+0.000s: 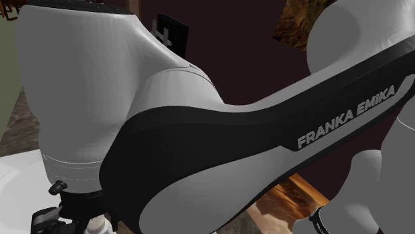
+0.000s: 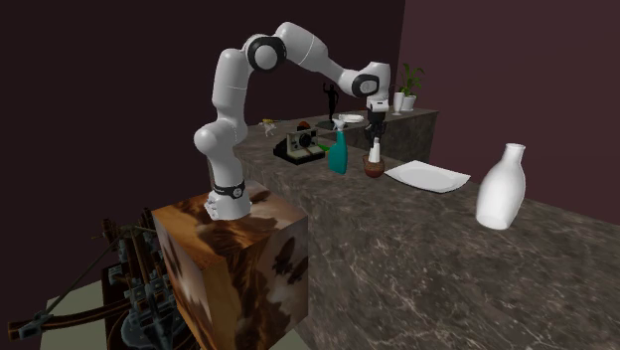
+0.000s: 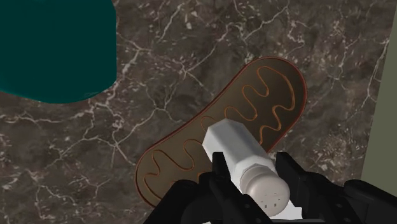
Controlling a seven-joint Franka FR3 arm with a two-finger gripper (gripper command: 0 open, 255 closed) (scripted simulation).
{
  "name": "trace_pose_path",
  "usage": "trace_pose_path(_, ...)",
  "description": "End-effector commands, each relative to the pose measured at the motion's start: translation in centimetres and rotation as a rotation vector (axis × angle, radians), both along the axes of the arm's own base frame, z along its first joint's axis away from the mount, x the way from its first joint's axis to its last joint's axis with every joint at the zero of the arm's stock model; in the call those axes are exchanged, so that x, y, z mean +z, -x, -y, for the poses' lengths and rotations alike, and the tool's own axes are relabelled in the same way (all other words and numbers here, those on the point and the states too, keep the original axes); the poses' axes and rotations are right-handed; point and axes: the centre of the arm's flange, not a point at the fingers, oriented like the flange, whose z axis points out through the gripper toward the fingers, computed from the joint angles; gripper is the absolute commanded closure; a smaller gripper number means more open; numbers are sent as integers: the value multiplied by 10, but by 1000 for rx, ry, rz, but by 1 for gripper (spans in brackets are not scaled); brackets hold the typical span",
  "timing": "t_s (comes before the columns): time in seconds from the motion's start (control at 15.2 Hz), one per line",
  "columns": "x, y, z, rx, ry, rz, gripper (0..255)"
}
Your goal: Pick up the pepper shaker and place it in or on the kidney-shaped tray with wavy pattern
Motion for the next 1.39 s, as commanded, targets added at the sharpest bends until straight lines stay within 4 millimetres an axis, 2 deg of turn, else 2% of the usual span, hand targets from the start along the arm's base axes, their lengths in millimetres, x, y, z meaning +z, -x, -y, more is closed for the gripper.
trace_pose_path(0.0,0,0,0,0,0,0,255)
trace_pose_path(0.2,0,0,0,0,0,0,255)
trace_pose_path(0.26,0,0,0,0,0,0,0)
trace_pose_path(0.59,0,0,0,0,0,0,0)
trace_pose_path(0.86,49,-2,6,0,0,0,0)
trace_pose_path(1.32,49,-2,6,0,0,0,0)
